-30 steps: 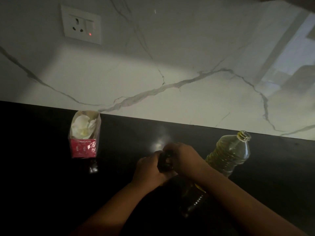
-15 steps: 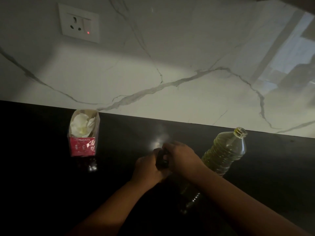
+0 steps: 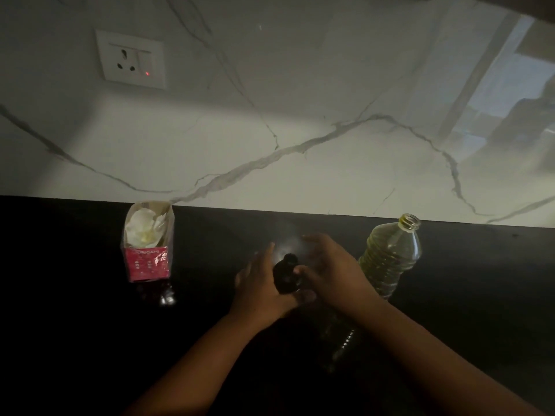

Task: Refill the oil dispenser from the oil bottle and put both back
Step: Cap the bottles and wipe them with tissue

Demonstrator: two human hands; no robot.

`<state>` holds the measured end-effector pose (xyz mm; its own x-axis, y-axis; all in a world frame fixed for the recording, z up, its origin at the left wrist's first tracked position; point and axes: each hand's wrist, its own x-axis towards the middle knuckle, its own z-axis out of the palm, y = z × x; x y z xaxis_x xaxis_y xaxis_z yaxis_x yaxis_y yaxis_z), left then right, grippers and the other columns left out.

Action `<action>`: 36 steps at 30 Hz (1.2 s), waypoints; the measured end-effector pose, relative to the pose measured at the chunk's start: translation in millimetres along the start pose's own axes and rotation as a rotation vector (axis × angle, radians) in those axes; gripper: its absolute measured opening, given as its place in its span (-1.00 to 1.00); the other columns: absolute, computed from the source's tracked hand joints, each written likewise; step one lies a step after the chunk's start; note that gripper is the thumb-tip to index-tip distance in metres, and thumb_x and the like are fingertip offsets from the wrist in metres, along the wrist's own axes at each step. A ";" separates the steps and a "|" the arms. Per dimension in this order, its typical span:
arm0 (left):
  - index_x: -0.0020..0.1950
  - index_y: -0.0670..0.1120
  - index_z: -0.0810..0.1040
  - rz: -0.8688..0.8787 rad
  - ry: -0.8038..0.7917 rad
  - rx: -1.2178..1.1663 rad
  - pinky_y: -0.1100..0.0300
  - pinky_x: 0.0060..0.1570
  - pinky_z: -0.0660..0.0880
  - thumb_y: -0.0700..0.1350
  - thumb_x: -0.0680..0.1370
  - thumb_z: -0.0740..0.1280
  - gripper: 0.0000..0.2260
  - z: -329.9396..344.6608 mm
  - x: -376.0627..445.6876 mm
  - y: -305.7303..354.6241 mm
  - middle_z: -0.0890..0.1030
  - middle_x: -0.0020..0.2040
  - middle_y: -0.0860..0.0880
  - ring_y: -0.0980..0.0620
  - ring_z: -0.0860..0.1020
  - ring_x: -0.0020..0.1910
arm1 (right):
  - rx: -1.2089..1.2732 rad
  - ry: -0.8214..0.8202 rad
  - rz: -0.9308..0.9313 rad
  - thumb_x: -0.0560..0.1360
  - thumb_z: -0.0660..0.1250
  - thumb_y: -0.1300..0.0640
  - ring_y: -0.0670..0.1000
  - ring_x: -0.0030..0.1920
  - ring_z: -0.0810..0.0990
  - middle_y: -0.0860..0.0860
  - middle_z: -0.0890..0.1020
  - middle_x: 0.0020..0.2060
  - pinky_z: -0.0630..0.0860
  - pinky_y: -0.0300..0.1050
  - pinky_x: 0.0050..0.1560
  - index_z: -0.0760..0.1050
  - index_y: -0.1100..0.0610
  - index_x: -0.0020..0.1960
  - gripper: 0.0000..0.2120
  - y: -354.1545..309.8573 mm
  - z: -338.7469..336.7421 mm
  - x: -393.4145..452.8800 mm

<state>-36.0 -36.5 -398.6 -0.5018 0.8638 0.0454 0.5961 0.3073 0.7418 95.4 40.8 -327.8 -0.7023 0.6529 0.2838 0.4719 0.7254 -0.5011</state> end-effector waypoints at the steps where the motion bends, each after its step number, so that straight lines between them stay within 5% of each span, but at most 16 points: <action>1: 0.59 0.10 -0.12 0.011 0.051 0.019 -0.15 0.53 -0.07 0.47 0.24 0.40 0.12 1.4 -2.8 -0.9 0.02 0.62 -0.02 0.02 -0.08 0.60 | 0.028 0.024 -0.019 0.46 0.42 0.04 -0.15 -0.08 0.56 -0.11 0.56 -0.03 0.52 -0.22 -0.04 0.40 -0.05 0.27 -0.58 1.2 -5.7 -8.0; 4: 0.54 0.08 0.04 0.265 0.352 0.053 -0.21 0.46 0.12 0.48 0.25 0.35 0.01 3.4 -13.0 0.6 0.16 0.57 -0.01 0.02 0.05 0.55 | 0.157 0.079 -0.052 0.48 0.39 0.06 -0.14 -0.16 0.61 -0.07 0.62 -0.16 0.57 -0.24 -0.15 0.50 -0.08 0.03 -0.85 12.8 -22.3 -40.6; 7: 0.36 -0.05 0.32 0.683 0.634 0.018 0.15 0.37 0.27 0.25 0.35 0.42 -0.30 3.8 -23.0 20.6 0.37 0.36 -0.04 -0.04 0.34 0.34 | 0.230 0.106 0.055 0.47 0.38 0.10 -0.14 -0.19 0.63 -0.09 0.64 -0.22 0.60 -0.19 -0.17 0.54 -0.09 -0.06 -0.90 41.4 -37.2 -77.1; 10: 0.20 -0.03 0.44 0.934 0.587 0.021 0.13 0.19 0.44 0.12 0.41 0.45 -0.55 12.5 -33.9 54.0 0.44 0.21 0.00 -0.01 0.46 0.19 | 0.274 0.141 0.249 0.47 0.39 0.20 -0.12 -0.17 0.65 -0.04 0.66 -0.20 0.64 -0.09 -0.17 0.56 -0.05 -0.07 -0.85 83.9 -51.7 -111.0; 13: 0.10 0.00 0.50 1.028 0.365 0.029 0.10 0.02 0.50 0.06 0.43 0.47 -0.68 43.6 -47.9 87.5 0.53 0.09 0.04 0.04 0.54 0.05 | 0.250 0.134 0.454 0.48 0.38 0.15 -0.18 -0.20 0.64 -0.04 0.65 -0.18 0.63 -0.07 -0.12 0.55 -0.08 -0.09 -0.88 135.9 -67.2 -135.3; 16: 0.22 0.04 0.50 0.894 -0.010 0.108 0.09 0.13 0.50 0.14 0.50 0.38 -0.66 82.2 -60.8 120.0 0.51 0.22 0.08 0.11 0.50 0.20 | 0.083 0.015 0.573 0.44 0.41 -0.05 -0.18 -0.09 0.58 -0.13 0.59 -0.04 0.59 -0.10 0.01 0.50 -0.17 0.00 -0.84 184.3 -71.6 -143.0; 19: 0.49 0.12 0.25 0.652 -0.343 0.277 0.15 0.43 0.21 0.25 0.54 0.27 -0.44 126.2 -62.3 145.0 0.25 0.51 0.12 0.14 0.20 0.49 | -0.085 -0.049 0.550 0.38 0.41 -0.22 -0.13 0.11 0.50 -0.11 0.48 0.15 0.51 -0.13 0.16 0.40 -0.14 0.28 -0.49 220.3 -70.2 -145.4; 24: 0.61 0.00 -0.05 0.369 -0.522 0.556 0.00 0.53 0.00 0.34 0.53 0.22 -0.19 183.7 -52.8 150.9 -0.02 0.63 0.00 -0.01 -0.06 0.60 | -0.175 -0.159 0.447 0.41 0.33 -0.29 0.01 0.31 0.39 -0.01 0.40 0.34 0.40 -0.08 0.31 0.20 -0.06 0.49 -0.26 242.1 -69.8 -138.9; 28: 0.62 -0.05 -0.04 0.248 -0.531 0.664 -0.05 0.53 -0.01 0.37 0.50 0.24 -0.13 206.5 -48.6 146.8 -0.02 0.63 -0.05 -0.06 -0.06 0.60 | -0.244 -0.253 0.382 0.44 0.28 -0.28 0.03 0.33 0.35 0.00 0.39 0.34 0.39 -0.07 0.31 0.18 -0.07 0.50 -0.29 252.0 -65.7 -129.3; 32: 0.61 -0.05 0.06 0.220 -0.499 0.673 -0.08 0.54 0.02 0.39 0.48 0.25 -0.14 209.0 -49.3 147.2 0.04 0.62 -0.06 -0.08 0.02 0.59 | -0.223 -0.266 0.342 0.49 0.28 -0.20 -0.05 0.16 0.43 -0.05 0.48 0.15 0.47 -0.12 0.16 0.43 -0.08 0.29 -0.58 256.9 -65.7 -124.7; 36: 0.44 0.04 0.42 0.382 -0.166 0.406 0.02 0.42 0.30 0.30 0.49 0.29 -0.41 198.8 -58.2 155.9 0.42 0.45 0.02 0.06 0.37 0.42 | 0.122 -0.183 0.344 0.46 0.38 -0.06 -0.14 -0.04 0.58 -0.12 0.61 -0.07 0.52 -0.22 0.00 0.55 -0.06 0.06 -0.80 250.2 -87.2 -116.6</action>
<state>210.7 40.6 -418.6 -0.1184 0.9845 0.1296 0.9245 0.0617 0.3761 341.9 165.2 -414.9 -0.6030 0.7953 -0.0618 0.6369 0.4333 -0.6377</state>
